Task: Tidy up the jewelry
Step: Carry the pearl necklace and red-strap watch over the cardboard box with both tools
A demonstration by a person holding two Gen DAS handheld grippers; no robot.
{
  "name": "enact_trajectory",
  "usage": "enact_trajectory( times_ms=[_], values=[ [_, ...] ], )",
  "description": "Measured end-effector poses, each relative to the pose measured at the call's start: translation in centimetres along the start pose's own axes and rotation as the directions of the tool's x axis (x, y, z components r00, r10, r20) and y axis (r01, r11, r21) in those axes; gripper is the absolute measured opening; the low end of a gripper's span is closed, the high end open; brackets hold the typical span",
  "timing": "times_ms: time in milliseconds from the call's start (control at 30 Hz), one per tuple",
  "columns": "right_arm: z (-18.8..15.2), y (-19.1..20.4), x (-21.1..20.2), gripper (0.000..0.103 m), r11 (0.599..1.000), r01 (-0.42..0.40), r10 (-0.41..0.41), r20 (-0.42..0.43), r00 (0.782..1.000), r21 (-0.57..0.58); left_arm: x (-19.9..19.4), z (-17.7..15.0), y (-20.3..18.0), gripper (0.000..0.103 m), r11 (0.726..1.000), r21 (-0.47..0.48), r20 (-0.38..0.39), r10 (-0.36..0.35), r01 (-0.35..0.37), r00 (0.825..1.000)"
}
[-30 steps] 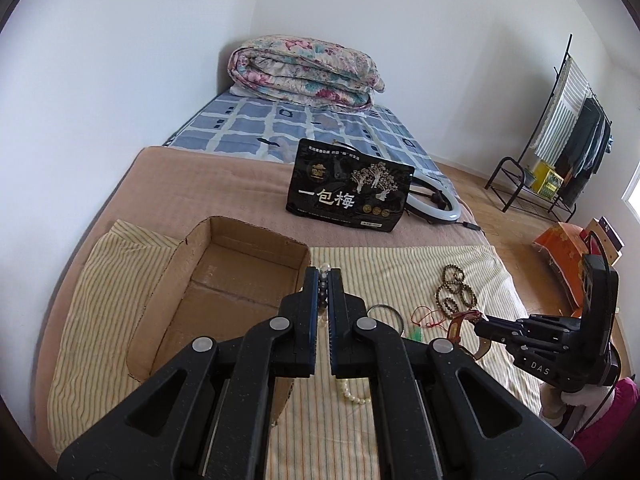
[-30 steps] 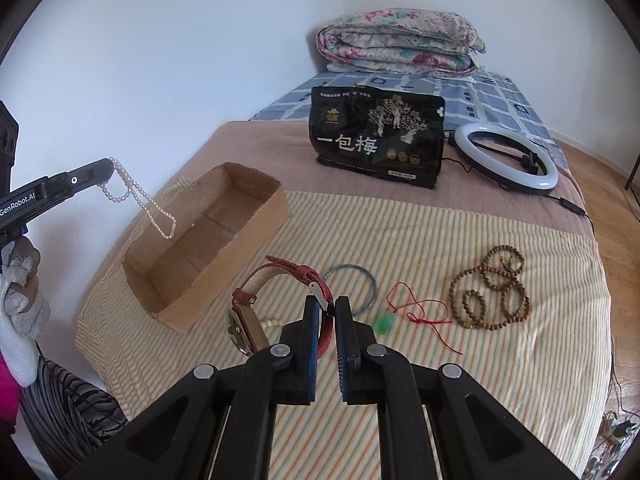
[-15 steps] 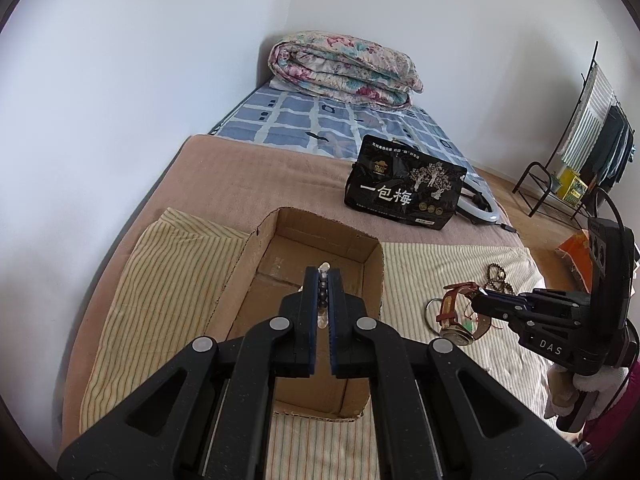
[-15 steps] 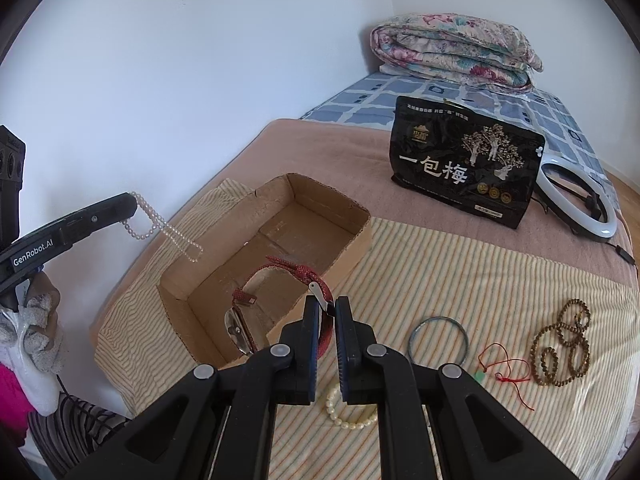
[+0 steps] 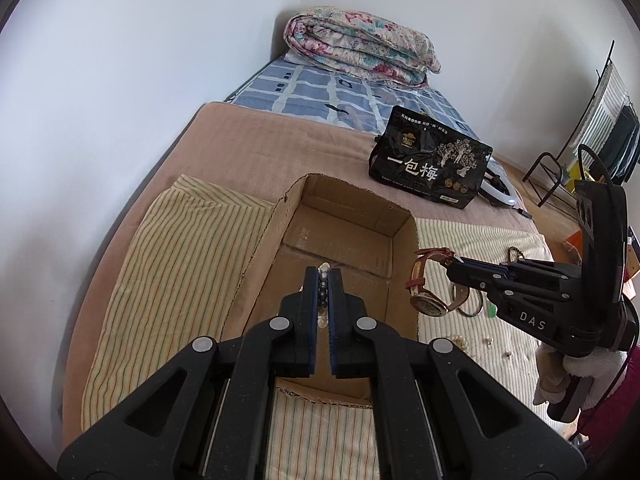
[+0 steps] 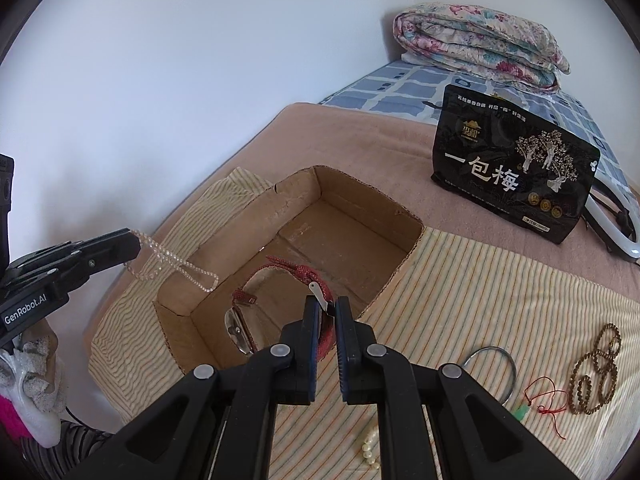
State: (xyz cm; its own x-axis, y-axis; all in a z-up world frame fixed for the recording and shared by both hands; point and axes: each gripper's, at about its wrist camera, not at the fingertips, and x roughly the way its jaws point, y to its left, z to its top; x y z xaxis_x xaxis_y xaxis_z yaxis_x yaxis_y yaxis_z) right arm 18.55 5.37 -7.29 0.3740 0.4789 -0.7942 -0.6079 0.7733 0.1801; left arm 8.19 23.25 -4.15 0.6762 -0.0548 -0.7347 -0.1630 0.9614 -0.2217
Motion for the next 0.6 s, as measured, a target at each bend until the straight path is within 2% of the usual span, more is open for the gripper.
enact_trajectory(
  times_ms=[600],
  values=[
    [0.3, -0.3, 5.6, 0.006, 1.0, 0.016, -0.015, -0.064, 0.998, 0.019, 4.3, -1.7, 1.3, 0.002, 0.998, 0.018, -0.102, 0.058, -0.056, 0.993]
  ],
)
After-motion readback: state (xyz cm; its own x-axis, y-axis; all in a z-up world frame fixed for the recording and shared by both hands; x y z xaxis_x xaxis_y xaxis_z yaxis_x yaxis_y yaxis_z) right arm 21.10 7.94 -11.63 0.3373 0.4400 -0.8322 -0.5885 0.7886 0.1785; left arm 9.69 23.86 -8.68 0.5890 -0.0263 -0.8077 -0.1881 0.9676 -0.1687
